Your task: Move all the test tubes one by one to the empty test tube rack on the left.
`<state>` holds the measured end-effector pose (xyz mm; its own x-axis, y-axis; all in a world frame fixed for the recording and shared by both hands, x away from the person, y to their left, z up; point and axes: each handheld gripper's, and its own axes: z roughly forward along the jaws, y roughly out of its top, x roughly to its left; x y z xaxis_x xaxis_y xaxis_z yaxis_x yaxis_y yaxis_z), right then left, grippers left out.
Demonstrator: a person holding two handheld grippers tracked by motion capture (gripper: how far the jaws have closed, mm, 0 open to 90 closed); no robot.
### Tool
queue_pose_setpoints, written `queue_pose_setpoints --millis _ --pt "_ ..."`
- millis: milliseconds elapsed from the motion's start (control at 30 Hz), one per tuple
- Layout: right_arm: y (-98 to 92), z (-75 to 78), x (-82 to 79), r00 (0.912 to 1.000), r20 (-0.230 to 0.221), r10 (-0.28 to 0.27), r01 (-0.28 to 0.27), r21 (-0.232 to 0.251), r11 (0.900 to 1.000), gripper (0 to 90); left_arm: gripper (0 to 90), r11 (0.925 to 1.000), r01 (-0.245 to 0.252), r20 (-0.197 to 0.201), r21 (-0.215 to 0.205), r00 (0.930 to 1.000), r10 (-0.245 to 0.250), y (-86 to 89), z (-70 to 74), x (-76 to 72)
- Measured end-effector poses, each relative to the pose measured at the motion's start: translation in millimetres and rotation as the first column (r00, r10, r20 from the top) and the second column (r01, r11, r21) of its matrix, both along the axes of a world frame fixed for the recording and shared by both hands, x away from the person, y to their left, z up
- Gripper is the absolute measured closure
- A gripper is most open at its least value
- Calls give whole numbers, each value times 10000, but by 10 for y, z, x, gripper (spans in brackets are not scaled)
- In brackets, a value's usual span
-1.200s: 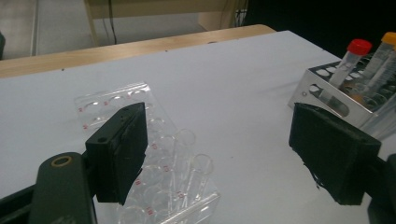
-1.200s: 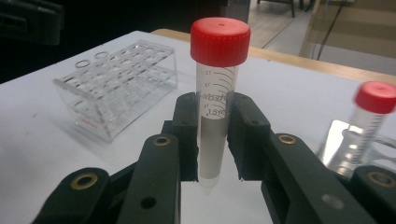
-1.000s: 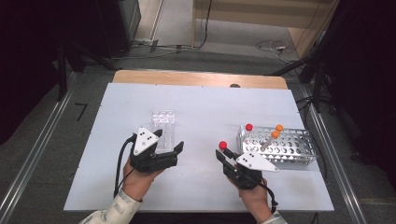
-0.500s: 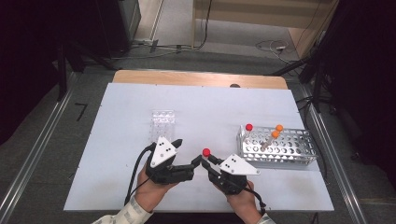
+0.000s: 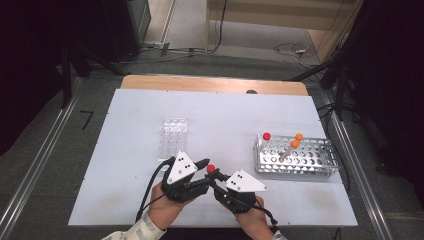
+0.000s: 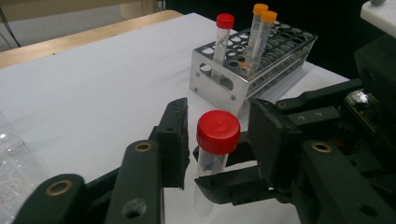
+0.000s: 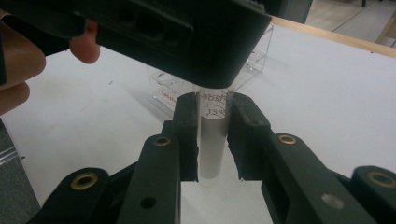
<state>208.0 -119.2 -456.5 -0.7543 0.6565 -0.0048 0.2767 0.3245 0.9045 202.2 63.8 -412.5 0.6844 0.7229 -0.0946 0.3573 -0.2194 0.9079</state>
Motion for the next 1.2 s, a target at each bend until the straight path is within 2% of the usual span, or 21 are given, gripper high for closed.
queue_pose_setpoints --millis 300,533,600,700,800,933,1200 --pt "-3 3 -2 10000 -25 -13 13 26 10000 712 686 9998 35 69 178 10000 -36 -10 -12 -1" --pt "-4 4 -4 10000 -15 -13 13 28 10000 704 695 9999 37 87 165 10000 -39 -5 -9 -2" --pt "-5 8 -6 10000 -41 13 -13 76 10000 667 697 9999 46 71 127 10000 -46 0 -6 -2" --pt "2 14 4 9997 -133 190 -190 19 9998 487 697 10000 31 70 89 10000 -31 19 1 4" --pt "-1 16 13 9991 -253 337 -336 17 9994 372 697 10000 -65 53 -57 10000 65 68 21 13" --pt "-45 35 16 9990 -272 353 -355 -54 9994 289 697 9992 -298 -9 -262 9996 298 198 81 21" --pt "-160 53 28 9994 -302 137 -138 -52 9999 276 697 9952 -868 180 -454 9960 877 512 304 26"
